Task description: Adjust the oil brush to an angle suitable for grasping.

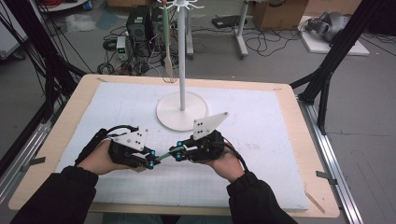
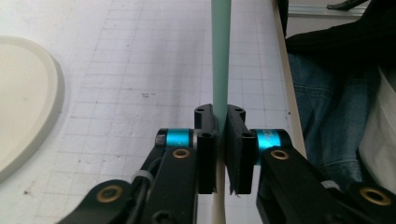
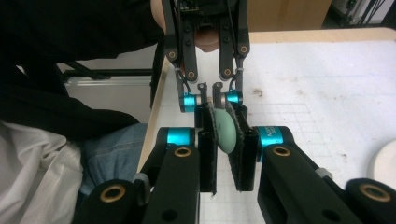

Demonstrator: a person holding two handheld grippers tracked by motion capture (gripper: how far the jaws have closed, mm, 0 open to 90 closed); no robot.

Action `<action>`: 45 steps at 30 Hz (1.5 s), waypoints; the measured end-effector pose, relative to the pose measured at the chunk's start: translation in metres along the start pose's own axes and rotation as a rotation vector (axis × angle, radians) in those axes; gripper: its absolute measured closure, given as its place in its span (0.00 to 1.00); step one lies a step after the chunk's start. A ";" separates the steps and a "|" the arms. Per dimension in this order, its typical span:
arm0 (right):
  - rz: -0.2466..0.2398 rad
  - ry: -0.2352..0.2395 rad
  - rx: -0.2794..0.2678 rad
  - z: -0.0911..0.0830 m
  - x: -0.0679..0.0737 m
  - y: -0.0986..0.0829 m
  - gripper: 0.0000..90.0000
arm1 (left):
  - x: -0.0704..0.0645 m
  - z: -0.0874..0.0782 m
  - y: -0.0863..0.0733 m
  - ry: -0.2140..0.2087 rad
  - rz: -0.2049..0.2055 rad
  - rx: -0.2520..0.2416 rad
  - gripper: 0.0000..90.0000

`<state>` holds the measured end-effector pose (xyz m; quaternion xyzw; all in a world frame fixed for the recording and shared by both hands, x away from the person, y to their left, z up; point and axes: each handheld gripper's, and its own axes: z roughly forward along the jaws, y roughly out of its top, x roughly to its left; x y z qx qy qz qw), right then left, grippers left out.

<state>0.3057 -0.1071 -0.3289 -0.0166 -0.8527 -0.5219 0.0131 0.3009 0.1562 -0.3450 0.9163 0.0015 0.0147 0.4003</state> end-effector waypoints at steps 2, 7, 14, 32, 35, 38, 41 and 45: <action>-0.005 -0.006 -0.003 0.000 0.001 0.001 0.92 | 0.001 -0.002 0.000 0.009 0.008 0.004 0.94; 0.055 -0.006 -0.052 0.001 -0.001 -0.003 0.82 | 0.000 -0.003 0.000 0.024 -0.006 -0.021 0.94; 0.077 -0.010 -0.108 -0.002 -0.003 -0.004 0.89 | 0.001 -0.004 0.001 0.033 -0.020 -0.062 0.94; -0.001 -0.003 -0.022 -0.009 0.000 0.014 0.92 | 0.000 -0.002 0.002 0.023 -0.017 -0.067 0.87; -0.002 -0.008 -0.033 -0.009 0.001 0.014 0.92 | 0.000 -0.001 0.003 0.017 -0.005 -0.070 0.93; 0.000 -0.020 -0.062 -0.010 0.002 0.012 0.91 | 0.000 -0.002 0.004 0.031 -0.018 -0.091 0.94; 0.013 -0.031 -0.119 -0.009 0.001 0.007 0.89 | 0.001 -0.003 0.003 0.038 -0.027 -0.116 0.94; 0.033 -0.045 -0.146 0.000 0.001 0.000 0.83 | 0.003 -0.004 0.005 0.034 -0.036 -0.151 0.94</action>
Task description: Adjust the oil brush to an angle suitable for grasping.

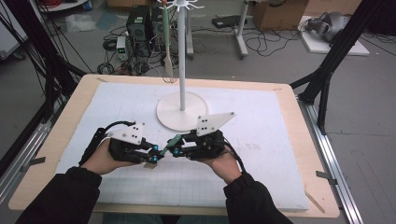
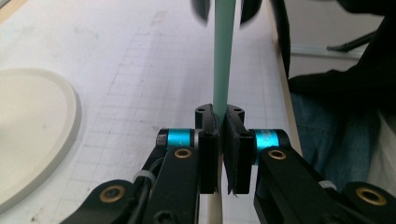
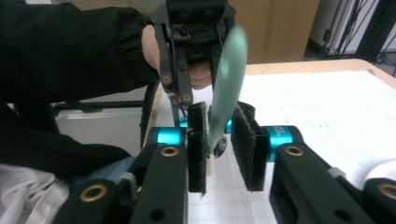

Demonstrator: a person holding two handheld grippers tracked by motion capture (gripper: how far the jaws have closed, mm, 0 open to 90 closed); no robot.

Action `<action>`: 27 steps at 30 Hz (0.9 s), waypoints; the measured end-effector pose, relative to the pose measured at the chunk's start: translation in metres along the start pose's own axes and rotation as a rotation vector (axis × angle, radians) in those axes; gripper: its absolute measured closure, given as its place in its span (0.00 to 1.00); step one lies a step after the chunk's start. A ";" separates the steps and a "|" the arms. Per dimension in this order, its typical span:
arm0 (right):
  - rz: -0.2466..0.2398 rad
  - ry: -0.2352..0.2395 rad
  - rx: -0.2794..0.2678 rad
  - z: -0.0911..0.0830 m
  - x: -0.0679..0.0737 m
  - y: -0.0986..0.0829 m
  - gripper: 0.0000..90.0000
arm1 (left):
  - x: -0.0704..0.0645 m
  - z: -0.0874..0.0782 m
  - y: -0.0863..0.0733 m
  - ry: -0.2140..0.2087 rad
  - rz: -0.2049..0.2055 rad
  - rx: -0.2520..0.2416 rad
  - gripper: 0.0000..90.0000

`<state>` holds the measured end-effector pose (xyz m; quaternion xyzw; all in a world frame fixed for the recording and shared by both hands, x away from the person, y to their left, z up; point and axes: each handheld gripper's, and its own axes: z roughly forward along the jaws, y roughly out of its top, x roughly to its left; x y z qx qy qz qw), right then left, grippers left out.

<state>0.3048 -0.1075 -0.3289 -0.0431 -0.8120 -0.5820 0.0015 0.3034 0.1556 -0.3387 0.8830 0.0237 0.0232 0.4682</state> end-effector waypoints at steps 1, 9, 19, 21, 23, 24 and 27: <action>0.007 -0.002 -0.006 0.002 0.000 -0.002 0.83 | 0.000 0.000 0.001 -0.002 0.001 0.002 0.94; -0.003 0.044 0.028 0.005 -0.001 0.001 0.93 | -0.001 0.004 0.000 -0.016 -0.008 0.018 0.86; -0.043 0.014 0.062 0.007 0.002 0.011 0.91 | -0.001 0.005 0.001 -0.009 0.004 0.007 0.94; -0.047 0.001 0.026 0.007 0.002 0.009 0.87 | 0.000 0.004 0.001 -0.015 -0.014 -0.019 0.94; -0.053 0.005 0.011 0.009 0.002 0.006 0.87 | 0.001 0.004 0.001 -0.021 -0.023 -0.036 0.94; -0.047 -0.002 0.011 0.010 0.003 0.005 0.88 | 0.001 0.004 0.001 -0.023 -0.026 -0.045 0.94; -0.042 0.005 0.004 0.013 0.002 0.001 0.92 | 0.000 0.006 0.000 -0.016 -0.018 -0.038 0.94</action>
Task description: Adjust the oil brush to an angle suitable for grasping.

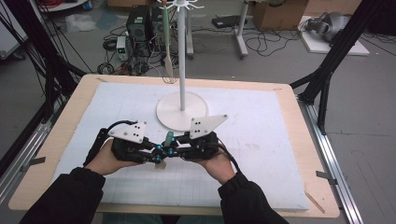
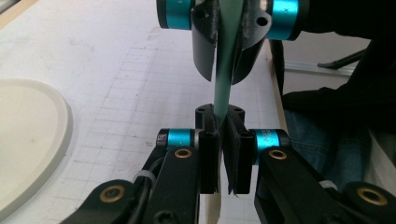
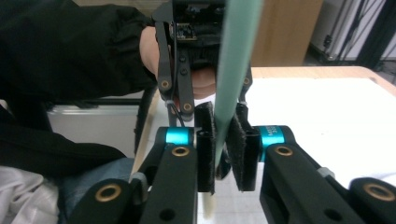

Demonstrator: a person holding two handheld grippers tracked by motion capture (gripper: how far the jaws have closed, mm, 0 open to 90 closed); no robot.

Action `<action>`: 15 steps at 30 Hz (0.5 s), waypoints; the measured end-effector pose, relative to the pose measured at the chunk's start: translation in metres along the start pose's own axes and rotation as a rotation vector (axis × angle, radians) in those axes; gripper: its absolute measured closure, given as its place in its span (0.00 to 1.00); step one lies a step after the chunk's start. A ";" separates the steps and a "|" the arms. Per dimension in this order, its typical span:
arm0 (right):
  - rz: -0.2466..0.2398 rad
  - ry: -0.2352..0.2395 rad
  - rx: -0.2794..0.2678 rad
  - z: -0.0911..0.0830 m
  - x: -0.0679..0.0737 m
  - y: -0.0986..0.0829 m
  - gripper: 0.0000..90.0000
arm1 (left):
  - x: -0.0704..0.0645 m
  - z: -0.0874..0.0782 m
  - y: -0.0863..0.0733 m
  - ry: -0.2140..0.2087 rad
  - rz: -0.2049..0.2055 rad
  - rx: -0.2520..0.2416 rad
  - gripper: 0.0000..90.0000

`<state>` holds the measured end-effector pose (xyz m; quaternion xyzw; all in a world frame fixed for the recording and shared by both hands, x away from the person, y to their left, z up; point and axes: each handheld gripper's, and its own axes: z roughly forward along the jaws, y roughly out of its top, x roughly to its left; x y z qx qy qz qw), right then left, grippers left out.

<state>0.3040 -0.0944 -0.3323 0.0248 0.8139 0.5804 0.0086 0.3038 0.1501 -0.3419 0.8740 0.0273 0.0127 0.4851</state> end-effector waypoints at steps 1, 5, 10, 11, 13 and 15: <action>0.009 0.005 -0.009 0.001 -0.001 -0.001 0.93 | 0.000 0.000 -0.001 0.002 -0.005 -0.005 0.93; 0.047 0.027 -0.005 0.002 -0.005 -0.003 0.93 | 0.000 0.000 -0.005 0.036 -0.020 -0.001 0.83; 0.082 0.033 0.018 0.001 -0.011 -0.003 0.93 | -0.002 0.002 -0.016 0.070 -0.034 -0.003 0.75; 0.090 0.035 0.019 0.000 -0.012 -0.003 0.93 | -0.003 0.001 -0.017 0.080 -0.045 -0.010 0.74; 0.099 0.034 0.025 -0.001 -0.014 -0.002 0.93 | -0.004 -0.001 -0.021 0.099 -0.052 -0.015 0.70; 0.103 0.027 0.033 -0.003 -0.017 -0.001 0.93 | -0.005 -0.003 -0.023 0.119 -0.058 -0.016 0.68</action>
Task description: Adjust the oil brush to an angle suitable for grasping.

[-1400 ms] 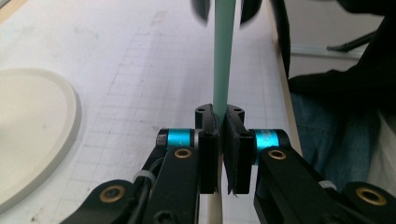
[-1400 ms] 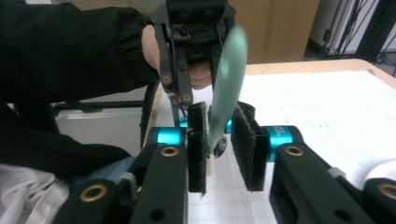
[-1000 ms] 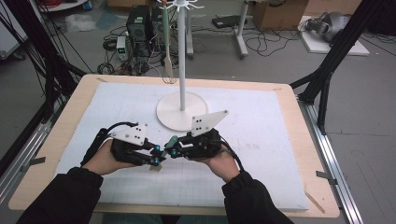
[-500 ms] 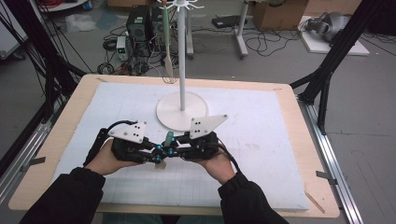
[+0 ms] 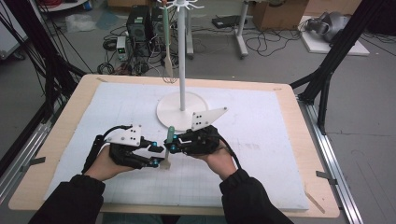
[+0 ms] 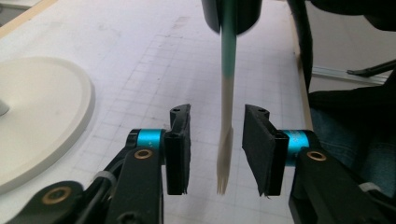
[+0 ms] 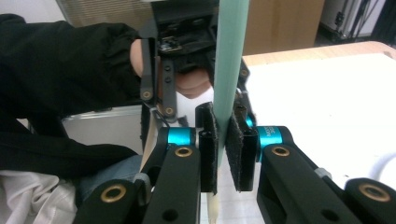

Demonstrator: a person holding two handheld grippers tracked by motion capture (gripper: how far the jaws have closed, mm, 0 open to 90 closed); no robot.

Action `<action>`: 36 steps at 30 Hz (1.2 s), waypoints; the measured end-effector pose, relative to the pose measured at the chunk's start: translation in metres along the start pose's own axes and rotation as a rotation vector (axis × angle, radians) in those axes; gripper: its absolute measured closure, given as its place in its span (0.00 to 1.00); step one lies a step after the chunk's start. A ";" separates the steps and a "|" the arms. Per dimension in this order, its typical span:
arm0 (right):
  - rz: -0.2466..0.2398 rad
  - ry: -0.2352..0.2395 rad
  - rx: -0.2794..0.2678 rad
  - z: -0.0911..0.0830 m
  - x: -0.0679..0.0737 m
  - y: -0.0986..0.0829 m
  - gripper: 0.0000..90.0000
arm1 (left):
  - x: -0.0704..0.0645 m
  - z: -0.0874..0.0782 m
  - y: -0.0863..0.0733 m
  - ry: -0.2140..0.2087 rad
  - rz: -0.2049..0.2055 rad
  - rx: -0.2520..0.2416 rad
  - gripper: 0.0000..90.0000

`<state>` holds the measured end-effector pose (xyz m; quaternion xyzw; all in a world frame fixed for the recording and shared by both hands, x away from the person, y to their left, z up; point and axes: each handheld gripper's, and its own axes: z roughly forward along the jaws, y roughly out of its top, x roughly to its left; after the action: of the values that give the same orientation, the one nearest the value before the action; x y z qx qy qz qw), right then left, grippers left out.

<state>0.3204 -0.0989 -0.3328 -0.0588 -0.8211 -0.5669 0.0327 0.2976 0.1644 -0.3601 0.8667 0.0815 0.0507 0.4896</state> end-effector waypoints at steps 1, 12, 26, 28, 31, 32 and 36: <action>0.001 -0.001 0.004 -0.001 -0.002 0.001 0.93 | 0.000 -0.001 -0.002 0.009 -0.005 -0.004 0.67; 0.024 -0.021 0.021 -0.013 -0.018 0.018 0.93 | 0.006 -0.019 -0.018 0.120 -0.051 -0.012 0.52; 0.000 -0.049 0.073 -0.023 -0.039 0.053 0.93 | 0.009 -0.033 -0.030 0.189 -0.096 -0.027 0.38; -0.004 -0.053 0.075 -0.026 -0.041 0.059 0.93 | 0.011 -0.035 -0.032 0.195 -0.099 -0.023 0.36; -0.013 -0.070 0.085 -0.028 -0.045 0.068 0.93 | 0.011 -0.037 -0.034 0.216 -0.100 -0.025 0.35; -0.012 -0.066 0.084 -0.028 -0.047 0.070 0.93 | 0.011 -0.038 -0.034 0.218 -0.104 -0.031 0.35; -0.012 -0.079 0.083 -0.029 -0.050 0.077 0.93 | 0.011 -0.040 -0.033 0.228 -0.104 -0.040 0.35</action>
<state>0.3803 -0.1025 -0.2572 -0.0749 -0.8448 -0.5299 -0.0005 0.2986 0.2167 -0.3682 0.8399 0.1804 0.1249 0.4965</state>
